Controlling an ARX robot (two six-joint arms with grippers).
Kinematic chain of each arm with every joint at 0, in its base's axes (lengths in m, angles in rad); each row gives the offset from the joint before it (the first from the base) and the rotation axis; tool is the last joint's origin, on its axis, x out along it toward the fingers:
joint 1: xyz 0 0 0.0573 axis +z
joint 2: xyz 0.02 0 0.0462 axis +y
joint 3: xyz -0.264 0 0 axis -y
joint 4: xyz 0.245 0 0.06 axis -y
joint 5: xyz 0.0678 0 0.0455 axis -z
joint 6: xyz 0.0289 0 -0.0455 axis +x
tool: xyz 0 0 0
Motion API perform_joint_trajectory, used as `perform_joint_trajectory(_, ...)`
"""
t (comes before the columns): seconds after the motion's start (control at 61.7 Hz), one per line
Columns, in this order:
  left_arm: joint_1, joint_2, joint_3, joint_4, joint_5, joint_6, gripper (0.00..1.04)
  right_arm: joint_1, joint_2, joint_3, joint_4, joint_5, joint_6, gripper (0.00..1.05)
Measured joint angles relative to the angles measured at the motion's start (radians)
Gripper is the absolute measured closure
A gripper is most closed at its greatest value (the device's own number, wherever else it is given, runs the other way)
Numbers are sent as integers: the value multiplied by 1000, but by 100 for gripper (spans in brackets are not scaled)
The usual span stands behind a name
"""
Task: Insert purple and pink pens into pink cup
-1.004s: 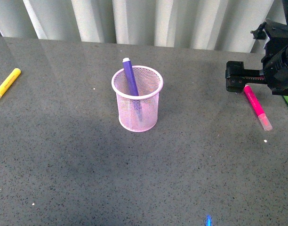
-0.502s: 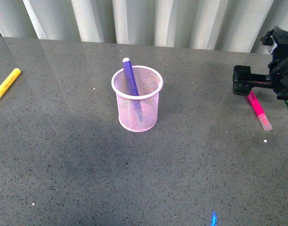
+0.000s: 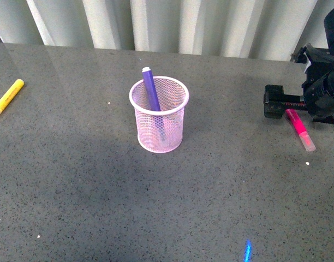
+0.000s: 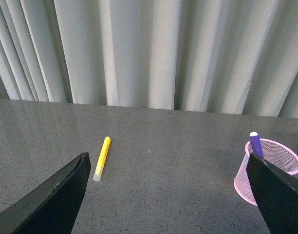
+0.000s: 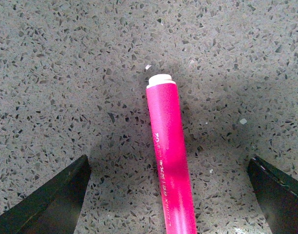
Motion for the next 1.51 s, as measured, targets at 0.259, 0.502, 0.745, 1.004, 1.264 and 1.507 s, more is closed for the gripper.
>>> perform_joint_trajectory(0.259,0,0,0,0,0,0,7,19,7,10,-1,-38,-28,58)
perform_joint_trajectory(0.502,0,0,0,0,0,0,7,20,3,-7,32,-32,-41,92)
perform_joint_trajectory(0.745,0,0,0,0,0,0,7,17,-43,-106,148,24,-52,93)
perform_joint_trajectory(1.004,0,0,0,0,0,0,7,40,-212,-235,444,137,-220,93)
perform_joint_trajectory(1.264,0,0,0,0,0,0,7,208,-408,-323,803,121,-402,93)
perform_joint_trajectory(1.507,0,0,0,0,0,0,7,422,-333,-396,1124,177,-498,93)
